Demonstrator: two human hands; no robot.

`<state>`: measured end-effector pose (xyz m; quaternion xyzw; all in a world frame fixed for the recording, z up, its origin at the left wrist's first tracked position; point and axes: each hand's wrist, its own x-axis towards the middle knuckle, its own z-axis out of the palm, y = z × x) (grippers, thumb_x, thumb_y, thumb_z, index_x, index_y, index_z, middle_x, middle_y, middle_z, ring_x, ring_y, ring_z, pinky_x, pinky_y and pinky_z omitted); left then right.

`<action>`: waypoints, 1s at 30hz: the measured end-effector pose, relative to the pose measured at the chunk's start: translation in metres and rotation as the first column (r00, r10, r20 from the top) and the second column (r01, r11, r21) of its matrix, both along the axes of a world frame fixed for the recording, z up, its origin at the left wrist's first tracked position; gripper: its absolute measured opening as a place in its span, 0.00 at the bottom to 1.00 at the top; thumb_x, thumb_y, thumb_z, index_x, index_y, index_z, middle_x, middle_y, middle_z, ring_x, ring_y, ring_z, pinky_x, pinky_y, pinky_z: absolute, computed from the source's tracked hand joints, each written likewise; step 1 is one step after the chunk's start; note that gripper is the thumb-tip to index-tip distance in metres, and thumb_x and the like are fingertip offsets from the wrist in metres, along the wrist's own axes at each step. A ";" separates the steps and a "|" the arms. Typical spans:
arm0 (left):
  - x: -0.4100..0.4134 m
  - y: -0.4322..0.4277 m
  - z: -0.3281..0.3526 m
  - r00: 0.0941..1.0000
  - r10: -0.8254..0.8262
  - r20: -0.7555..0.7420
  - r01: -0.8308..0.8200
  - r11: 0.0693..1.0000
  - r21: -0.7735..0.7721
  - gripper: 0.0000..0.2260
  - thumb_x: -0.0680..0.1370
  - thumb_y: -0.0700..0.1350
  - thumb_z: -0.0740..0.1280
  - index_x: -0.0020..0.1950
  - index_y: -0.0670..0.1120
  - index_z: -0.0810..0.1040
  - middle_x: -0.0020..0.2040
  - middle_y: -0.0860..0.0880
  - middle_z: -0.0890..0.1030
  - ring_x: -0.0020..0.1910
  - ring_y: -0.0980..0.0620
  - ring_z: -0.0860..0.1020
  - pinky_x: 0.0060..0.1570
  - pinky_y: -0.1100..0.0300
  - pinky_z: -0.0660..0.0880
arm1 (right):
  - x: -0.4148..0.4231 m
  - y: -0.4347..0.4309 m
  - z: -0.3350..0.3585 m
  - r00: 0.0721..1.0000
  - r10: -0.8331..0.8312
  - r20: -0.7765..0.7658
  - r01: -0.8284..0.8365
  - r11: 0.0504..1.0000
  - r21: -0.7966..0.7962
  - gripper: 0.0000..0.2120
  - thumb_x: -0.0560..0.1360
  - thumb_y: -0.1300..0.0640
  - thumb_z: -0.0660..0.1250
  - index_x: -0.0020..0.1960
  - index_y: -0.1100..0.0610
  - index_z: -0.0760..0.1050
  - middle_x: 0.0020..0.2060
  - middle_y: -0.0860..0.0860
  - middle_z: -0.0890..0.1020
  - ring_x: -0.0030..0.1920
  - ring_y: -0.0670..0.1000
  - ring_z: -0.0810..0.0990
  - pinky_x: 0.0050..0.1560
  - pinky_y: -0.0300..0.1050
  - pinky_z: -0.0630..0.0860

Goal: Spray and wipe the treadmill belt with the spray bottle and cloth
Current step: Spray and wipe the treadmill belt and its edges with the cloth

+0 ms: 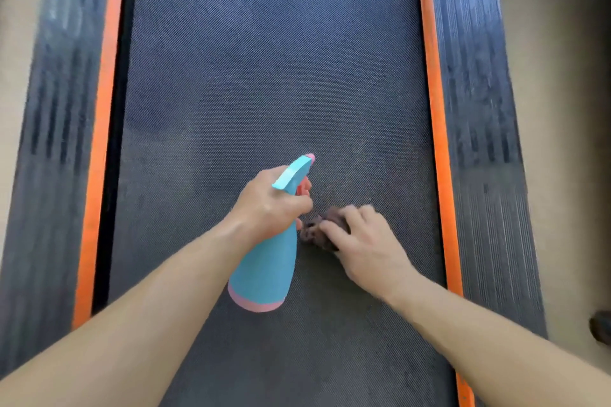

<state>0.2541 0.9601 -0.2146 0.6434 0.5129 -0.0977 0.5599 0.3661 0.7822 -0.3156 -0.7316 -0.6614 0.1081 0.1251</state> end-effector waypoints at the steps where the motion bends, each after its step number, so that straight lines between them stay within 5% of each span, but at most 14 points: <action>1: -0.002 -0.002 0.000 1.000 -0.005 -0.003 0.005 1.000 -0.008 0.11 0.70 0.41 0.71 0.51 0.46 0.84 0.51 0.45 0.87 0.32 0.48 0.86 0.47 0.55 0.84 | 0.011 0.003 0.000 0.999 0.040 0.015 -0.040 0.999 -0.003 0.15 0.73 0.54 0.65 0.59 0.51 0.75 0.51 0.57 0.76 0.44 0.59 0.71 0.40 0.56 0.74; 8: -0.009 -0.011 -0.011 1.000 0.010 -0.012 -0.010 1.000 -0.008 0.10 0.68 0.45 0.71 0.48 0.47 0.82 0.45 0.51 0.85 0.31 0.49 0.86 0.48 0.55 0.82 | 0.067 0.087 -0.003 0.858 -0.509 0.067 0.505 0.861 0.058 0.14 0.76 0.48 0.70 0.60 0.52 0.78 0.55 0.61 0.74 0.50 0.64 0.74 0.45 0.59 0.78; 16: -0.029 -0.024 -0.006 0.998 0.057 -0.036 -0.058 0.998 -0.035 0.15 0.63 0.48 0.67 0.48 0.48 0.83 0.48 0.49 0.87 0.33 0.48 0.86 0.48 0.52 0.85 | 0.006 -0.005 0.000 0.993 -0.098 0.060 0.098 0.995 0.000 0.20 0.69 0.52 0.77 0.59 0.52 0.77 0.51 0.59 0.75 0.45 0.61 0.73 0.38 0.56 0.77; 22: -0.044 -0.028 -0.013 0.996 0.089 -0.009 -0.089 0.996 -0.025 0.20 0.63 0.47 0.67 0.54 0.49 0.84 0.45 0.52 0.84 0.35 0.48 0.84 0.52 0.45 0.86 | 0.048 0.077 0.004 0.836 -0.545 0.069 0.548 0.835 -0.046 0.16 0.79 0.44 0.66 0.62 0.52 0.75 0.59 0.60 0.71 0.55 0.64 0.72 0.48 0.60 0.77; 27: -0.052 -0.035 -0.013 0.984 0.169 0.054 -0.169 0.986 -0.007 0.15 0.64 0.47 0.67 0.48 0.61 0.80 0.45 0.53 0.84 0.40 0.47 0.84 0.51 0.41 0.85 | -0.027 0.015 0.004 0.920 -0.388 0.064 0.389 0.921 -0.001 0.18 0.72 0.50 0.76 0.59 0.53 0.77 0.52 0.60 0.74 0.46 0.62 0.73 0.40 0.56 0.77; 30: -0.056 -0.041 -0.011 0.982 0.183 0.057 -0.184 0.983 0.024 0.16 0.65 0.47 0.67 0.51 0.55 0.82 0.45 0.52 0.84 0.37 0.49 0.84 0.51 0.43 0.85 | -0.052 -0.014 0.005 0.939 -0.341 0.035 0.343 0.937 -0.068 0.20 0.69 0.52 0.78 0.59 0.53 0.78 0.50 0.59 0.75 0.44 0.62 0.73 0.38 0.55 0.77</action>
